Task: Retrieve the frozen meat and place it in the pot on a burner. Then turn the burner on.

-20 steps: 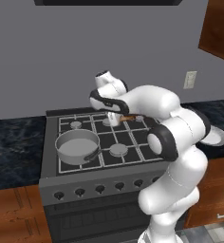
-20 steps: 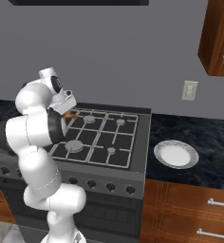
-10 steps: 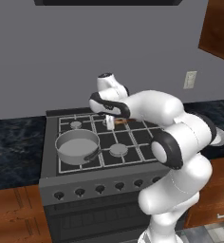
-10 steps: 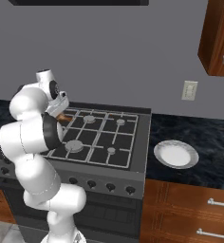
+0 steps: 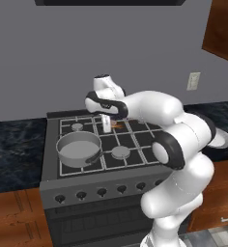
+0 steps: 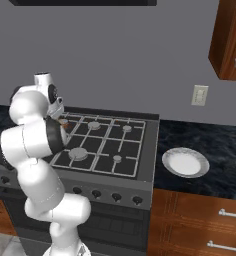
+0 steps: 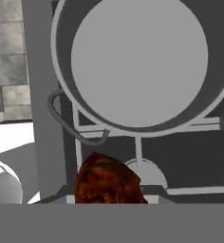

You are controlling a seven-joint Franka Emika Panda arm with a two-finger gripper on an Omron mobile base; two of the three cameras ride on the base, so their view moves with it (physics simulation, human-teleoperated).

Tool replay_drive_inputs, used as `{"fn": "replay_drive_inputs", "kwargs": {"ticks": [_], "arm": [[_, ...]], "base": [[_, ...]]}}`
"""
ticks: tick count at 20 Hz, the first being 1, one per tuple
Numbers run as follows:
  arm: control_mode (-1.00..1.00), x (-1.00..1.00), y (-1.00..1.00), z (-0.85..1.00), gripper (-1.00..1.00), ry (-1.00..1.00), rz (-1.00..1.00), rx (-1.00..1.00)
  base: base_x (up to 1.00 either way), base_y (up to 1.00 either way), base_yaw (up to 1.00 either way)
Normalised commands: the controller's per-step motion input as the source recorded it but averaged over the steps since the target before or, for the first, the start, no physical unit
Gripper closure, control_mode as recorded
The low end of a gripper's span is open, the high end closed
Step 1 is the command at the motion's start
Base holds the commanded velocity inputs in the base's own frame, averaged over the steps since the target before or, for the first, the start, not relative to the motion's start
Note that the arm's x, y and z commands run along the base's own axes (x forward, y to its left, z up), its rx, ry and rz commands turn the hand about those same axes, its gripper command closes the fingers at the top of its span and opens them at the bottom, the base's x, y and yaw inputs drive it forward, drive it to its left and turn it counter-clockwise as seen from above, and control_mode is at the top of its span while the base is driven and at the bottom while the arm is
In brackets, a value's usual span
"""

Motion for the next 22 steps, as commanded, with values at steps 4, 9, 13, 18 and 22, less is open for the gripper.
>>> {"fn": "replay_drive_inputs", "kwargs": {"ticks": [4,9,13,18,22], "arm": [[-1.00,0.00,0.40,0.00,1.00,0.04,0.11,0.01],[-1.00,0.00,0.41,-0.04,1.00,0.00,0.10,0.01],[-1.00,0.00,0.35,-0.15,1.00,0.00,0.07,0.02],[-1.00,0.00,0.27,-0.21,1.00,0.00,0.07,0.07],[-1.00,0.00,0.19,-0.17,1.00,0.00,0.06,0.10]], "base": [[0.00,0.00,0.00],[0.00,0.00,0.00],[0.00,0.00,0.00],[0.00,0.00,0.00],[0.00,0.00,0.00]]}}
